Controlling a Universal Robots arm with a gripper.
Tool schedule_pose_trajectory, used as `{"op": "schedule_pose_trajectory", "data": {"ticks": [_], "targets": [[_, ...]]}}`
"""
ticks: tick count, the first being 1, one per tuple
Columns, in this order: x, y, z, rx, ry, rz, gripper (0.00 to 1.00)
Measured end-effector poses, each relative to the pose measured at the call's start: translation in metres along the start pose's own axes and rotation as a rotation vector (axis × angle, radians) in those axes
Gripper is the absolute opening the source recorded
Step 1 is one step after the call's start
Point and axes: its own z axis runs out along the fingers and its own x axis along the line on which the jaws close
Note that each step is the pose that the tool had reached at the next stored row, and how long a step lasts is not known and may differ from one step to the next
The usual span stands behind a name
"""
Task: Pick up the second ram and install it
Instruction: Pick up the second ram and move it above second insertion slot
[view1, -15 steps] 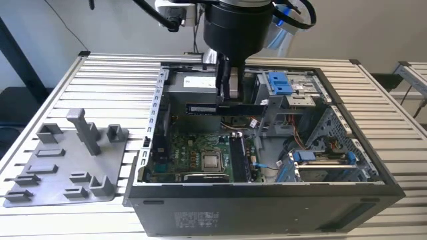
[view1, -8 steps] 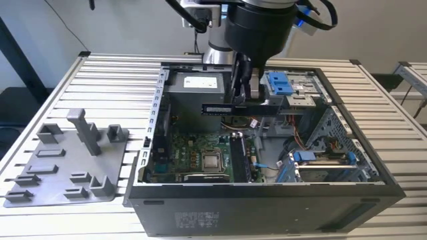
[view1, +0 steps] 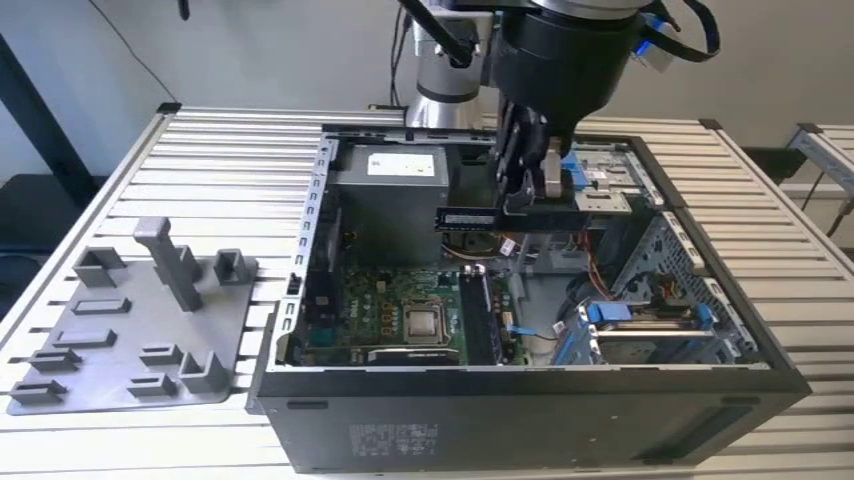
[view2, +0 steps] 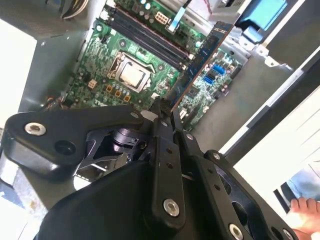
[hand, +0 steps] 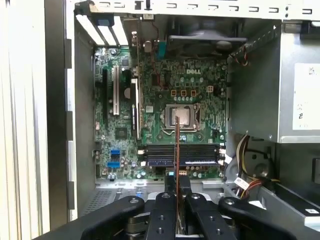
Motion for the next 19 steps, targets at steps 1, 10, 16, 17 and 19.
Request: {"op": "schedule_pose_trajectory", "data": {"ticks": [1, 10, 16, 17, 19], "targets": [[-0.0001, -0.0031, 0.0, -0.0001, 0.0, 0.0, 0.14], [-0.0004, -0.0159, -0.0002, 0.0, -0.0001, 0.0, 0.14], [-0.0071, -0.0151, 0.0003, 0.0, -0.0001, 0.001, 0.14], [-0.0093, -0.0147, 0.0004, 0.0, -0.0001, 0.001, 0.14], [-0.0141, -0.0138, 0.0008, 0.0, -0.0001, 0.001, 0.14]]}}
